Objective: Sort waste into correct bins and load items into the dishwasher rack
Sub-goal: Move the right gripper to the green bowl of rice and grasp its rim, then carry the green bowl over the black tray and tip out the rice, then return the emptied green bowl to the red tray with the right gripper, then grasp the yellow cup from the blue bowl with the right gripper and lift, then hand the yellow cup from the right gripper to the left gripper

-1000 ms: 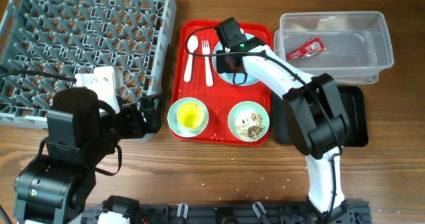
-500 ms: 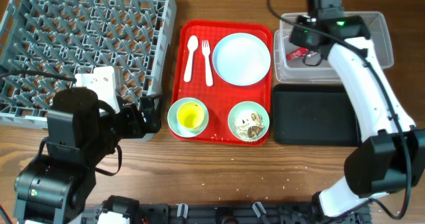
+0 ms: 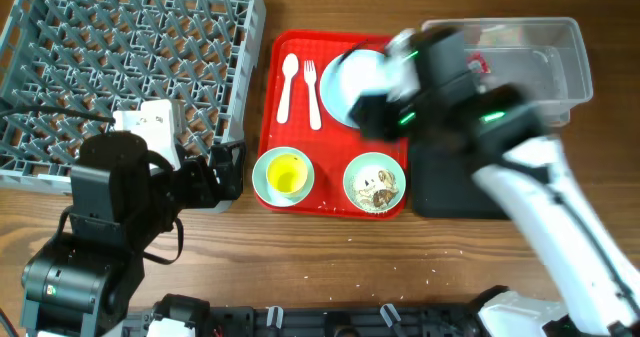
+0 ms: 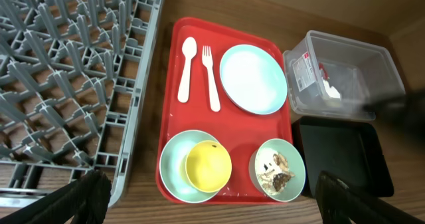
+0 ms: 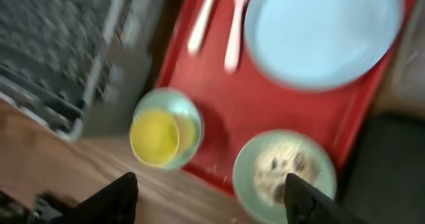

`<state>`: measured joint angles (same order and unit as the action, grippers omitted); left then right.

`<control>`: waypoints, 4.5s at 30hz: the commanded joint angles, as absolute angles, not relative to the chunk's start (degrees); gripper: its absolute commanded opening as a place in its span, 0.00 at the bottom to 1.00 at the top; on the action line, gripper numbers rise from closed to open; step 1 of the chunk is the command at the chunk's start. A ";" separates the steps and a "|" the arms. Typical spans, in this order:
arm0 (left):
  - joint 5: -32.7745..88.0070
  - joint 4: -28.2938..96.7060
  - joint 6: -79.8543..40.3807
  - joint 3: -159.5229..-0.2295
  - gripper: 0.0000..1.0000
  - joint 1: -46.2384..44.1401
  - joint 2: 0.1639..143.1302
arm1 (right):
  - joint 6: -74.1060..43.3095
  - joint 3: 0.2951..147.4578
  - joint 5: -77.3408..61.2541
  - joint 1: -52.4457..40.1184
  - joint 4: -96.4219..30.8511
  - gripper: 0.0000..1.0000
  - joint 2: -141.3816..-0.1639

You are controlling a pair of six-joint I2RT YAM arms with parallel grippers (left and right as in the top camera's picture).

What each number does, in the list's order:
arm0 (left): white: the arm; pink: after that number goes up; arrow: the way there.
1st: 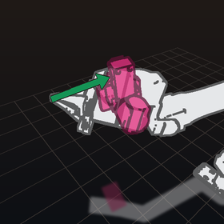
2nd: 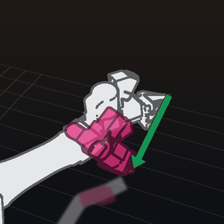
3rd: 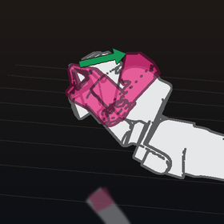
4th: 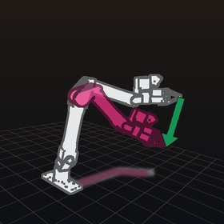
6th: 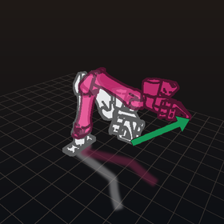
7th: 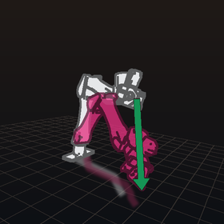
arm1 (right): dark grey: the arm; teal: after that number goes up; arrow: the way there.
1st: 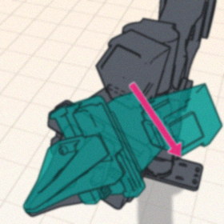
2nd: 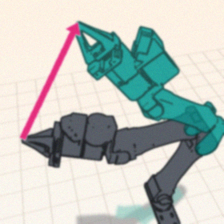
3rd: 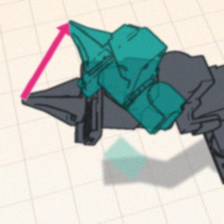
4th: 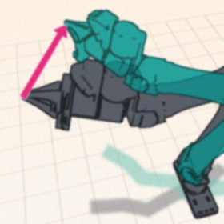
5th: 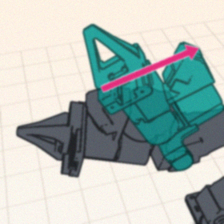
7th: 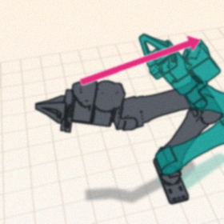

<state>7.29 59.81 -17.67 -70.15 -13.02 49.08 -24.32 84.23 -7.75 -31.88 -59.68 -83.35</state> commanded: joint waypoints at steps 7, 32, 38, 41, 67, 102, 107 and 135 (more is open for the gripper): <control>6.96 59.72 -16.75 -71.22 1.00 -12.84 48.75 | -39.18 59.44 -5.10 -42.06 -33.65 0.52 -93.14; 6.96 59.72 -16.75 -71.22 1.00 -12.84 48.75 | -19.49 59.33 -21.19 -18.74 -47.27 0.04 -75.33; 6.96 59.72 -16.75 -71.22 1.00 -12.84 48.75 | 1.50 53.32 -51.24 5.87 -47.83 0.04 -75.66; 6.96 59.72 -16.75 -71.22 1.00 -12.84 48.75 | 9.45 46.26 -64.25 15.25 -46.26 0.04 -77.30; 6.96 59.72 -16.78 -71.22 1.00 -12.84 48.75 | -6.48 35.66 -81.06 27.18 -17.67 0.04 -80.20; 6.96 59.72 -16.78 -71.22 1.00 -12.84 48.75 | -31.83 64.86 -20.93 -40.07 -30.98 0.58 -89.27; 6.96 59.72 -16.75 -71.22 1.00 -12.84 48.75 | -33.65 64.84 -16.38 -42.39 -29.36 0.46 -98.19; 49.78 51.27 -19.22 -71.22 1.00 -4.60 51.51 | -15.18 64.93 -67.81 -14.85 -30.61 0.04 -77.65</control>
